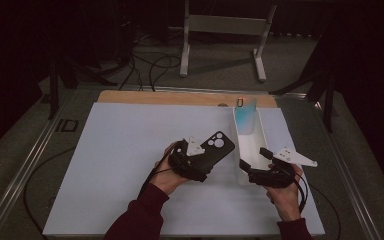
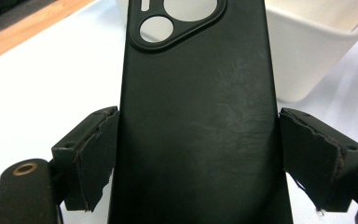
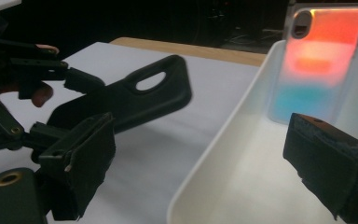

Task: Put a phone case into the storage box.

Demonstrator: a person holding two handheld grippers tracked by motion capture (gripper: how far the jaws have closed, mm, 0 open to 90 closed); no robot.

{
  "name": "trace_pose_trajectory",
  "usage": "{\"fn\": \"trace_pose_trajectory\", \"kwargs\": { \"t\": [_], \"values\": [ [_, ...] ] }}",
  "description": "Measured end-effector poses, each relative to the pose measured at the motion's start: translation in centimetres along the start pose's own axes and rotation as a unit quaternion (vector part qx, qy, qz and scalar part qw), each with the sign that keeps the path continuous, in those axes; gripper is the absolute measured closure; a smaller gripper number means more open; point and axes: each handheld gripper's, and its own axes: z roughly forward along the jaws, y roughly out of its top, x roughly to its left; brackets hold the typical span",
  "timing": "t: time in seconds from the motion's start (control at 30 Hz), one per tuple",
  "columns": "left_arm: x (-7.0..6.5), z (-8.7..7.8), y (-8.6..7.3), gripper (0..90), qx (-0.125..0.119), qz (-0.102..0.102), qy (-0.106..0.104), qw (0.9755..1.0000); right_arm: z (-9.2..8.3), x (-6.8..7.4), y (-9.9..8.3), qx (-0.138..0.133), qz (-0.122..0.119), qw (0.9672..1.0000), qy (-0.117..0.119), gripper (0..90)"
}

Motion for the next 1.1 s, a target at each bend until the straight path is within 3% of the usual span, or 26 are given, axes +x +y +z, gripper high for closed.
{"fn": "trace_pose_trajectory", "kwargs": {
  "t": [0.57, 0.9, 1.1],
  "values": [
    [-1.4, -0.8, 2.2, 15.4, -0.035, 0.034, -0.016, 0.9987, 1.8, 1.0, 1.8, 0.014, 0.026, 0.9991, 0.029, 10.2],
    [-1.8, -0.9, 2.8, 15.4, -0.047, 0.044, -0.02, 0.9977, 2.4, 1.4, 2.2, 0.019, 0.06, 0.996, 0.064, 22.3],
    [-2.3, -0.8, 2.9, 15.3, -0.052, 0.05, -0.024, 0.9971, 2.6, 1.7, 2.2, 0.021, 0.067, 0.995, 0.071, 37.7]
  ]
}}
